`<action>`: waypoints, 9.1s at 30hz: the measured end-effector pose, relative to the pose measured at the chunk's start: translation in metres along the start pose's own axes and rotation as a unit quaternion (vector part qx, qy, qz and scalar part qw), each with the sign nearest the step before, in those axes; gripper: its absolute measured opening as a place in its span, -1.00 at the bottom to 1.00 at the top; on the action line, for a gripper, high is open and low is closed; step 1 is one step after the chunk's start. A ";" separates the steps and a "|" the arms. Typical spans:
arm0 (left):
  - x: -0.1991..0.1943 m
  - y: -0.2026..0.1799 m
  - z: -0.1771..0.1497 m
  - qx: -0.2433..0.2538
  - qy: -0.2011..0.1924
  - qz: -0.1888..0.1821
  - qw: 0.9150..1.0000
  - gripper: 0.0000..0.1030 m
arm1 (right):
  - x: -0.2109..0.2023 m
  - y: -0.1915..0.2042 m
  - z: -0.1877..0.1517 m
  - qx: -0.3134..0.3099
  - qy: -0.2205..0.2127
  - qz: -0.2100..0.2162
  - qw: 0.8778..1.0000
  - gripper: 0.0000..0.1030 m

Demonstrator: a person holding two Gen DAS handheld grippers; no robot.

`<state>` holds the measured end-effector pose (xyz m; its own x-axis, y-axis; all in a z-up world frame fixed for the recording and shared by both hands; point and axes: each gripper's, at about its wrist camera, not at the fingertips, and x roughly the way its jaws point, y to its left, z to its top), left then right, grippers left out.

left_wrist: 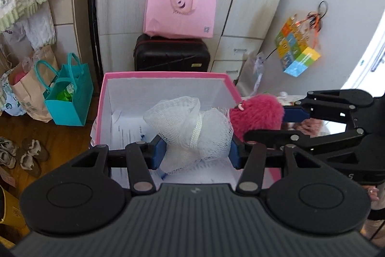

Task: Organize soft objects
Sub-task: 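Carry both items over the pink box and open both grippers, then move both tools back toward the lilac plush toy, then grasp the lilac plush toy with the left gripper and carry it toward the box, then lower the lilac plush into the pink box and open the left gripper, then move both tools back to the wipes pack and green sponge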

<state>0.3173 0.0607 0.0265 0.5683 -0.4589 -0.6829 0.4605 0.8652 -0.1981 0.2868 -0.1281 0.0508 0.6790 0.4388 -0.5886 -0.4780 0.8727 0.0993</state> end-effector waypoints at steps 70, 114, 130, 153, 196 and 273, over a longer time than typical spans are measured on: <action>-0.063 -0.216 -0.097 0.202 0.012 -0.080 0.976 0.69 | -0.221 -0.015 -0.181 0.014 0.005 -0.100 0.995 0.62; 0.126 -0.206 -0.095 0.023 0.057 -0.044 0.997 0.23 | -0.042 -0.064 -0.208 0.096 0.016 -0.164 0.982 0.73; 0.100 -0.211 -0.122 0.026 0.054 -0.058 0.997 0.22 | -0.054 -0.041 -0.225 0.119 -0.018 -0.191 0.974 0.76; 0.027 -0.227 -0.152 0.082 0.097 -0.106 0.986 0.22 | -0.107 0.010 -0.231 0.066 0.012 -0.184 0.981 0.76; -0.123 -0.081 -0.113 0.014 0.001 -0.066 0.998 0.22 | -0.084 0.152 -0.094 -0.098 -0.052 -0.102 0.989 0.76; -0.084 -0.206 -0.109 0.160 -0.065 -0.132 0.976 0.82 | -0.217 -0.072 -0.215 0.090 -0.087 -0.157 0.980 0.82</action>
<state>0.1009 -0.0572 0.0478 0.4737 -0.6965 -0.5390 0.7801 0.6159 -0.1103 0.0538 -0.3320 -0.0005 0.8690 0.1582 -0.4688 -0.1342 0.9874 0.0845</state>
